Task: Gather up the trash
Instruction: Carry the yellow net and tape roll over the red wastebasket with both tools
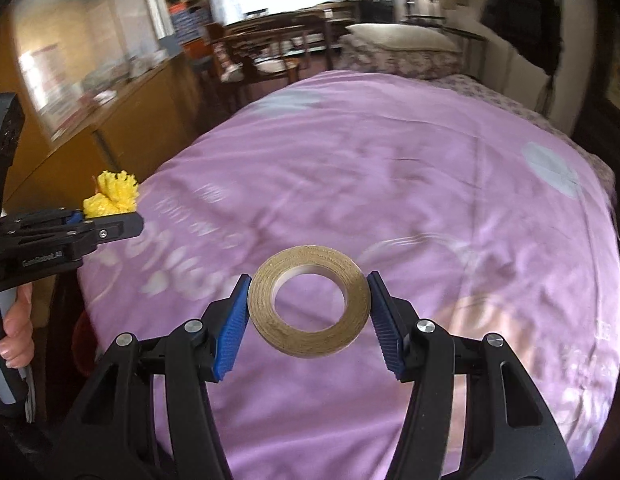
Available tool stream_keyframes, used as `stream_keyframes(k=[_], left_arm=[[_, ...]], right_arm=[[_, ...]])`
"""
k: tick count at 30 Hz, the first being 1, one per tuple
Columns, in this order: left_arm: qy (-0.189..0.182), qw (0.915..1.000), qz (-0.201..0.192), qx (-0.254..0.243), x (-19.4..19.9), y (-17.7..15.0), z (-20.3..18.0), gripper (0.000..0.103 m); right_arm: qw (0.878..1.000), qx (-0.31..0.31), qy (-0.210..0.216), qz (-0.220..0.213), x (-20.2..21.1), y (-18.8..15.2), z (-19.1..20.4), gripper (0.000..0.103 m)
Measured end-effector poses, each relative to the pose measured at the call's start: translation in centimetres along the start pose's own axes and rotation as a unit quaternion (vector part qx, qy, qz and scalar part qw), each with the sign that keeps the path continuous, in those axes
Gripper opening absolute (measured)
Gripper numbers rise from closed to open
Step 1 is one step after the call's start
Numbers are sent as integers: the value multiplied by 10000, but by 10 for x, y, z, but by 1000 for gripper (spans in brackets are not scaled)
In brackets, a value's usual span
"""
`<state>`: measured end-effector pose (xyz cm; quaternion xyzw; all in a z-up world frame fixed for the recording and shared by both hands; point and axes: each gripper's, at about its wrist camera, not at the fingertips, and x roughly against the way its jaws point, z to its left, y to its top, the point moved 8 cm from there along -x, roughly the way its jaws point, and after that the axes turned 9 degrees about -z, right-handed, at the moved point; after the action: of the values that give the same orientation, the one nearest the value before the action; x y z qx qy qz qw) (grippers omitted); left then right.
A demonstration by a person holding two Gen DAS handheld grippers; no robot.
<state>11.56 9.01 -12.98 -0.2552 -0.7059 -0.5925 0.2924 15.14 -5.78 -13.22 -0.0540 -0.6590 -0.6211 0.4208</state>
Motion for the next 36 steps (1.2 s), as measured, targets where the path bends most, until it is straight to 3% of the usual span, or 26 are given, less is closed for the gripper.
stream_keyframes(k=[7,15,26,36], left_arm=[[369,9979,31,540,31,-35,69,29],[852,9906,34,1073,67,-84,145,29],[1512,9705,214,1866,105,-158,240,30],[2107,9479,537,2329,107,-215,303,30]], right_arm=[[9963,577,603,193,-8,-11,89,57],[9836,1204,1269,444,-15,-30,191,57],[9572,1889,2061,751,-25,-64,309,57],[9319,2336,2545,1106,-43,-87,383,57]])
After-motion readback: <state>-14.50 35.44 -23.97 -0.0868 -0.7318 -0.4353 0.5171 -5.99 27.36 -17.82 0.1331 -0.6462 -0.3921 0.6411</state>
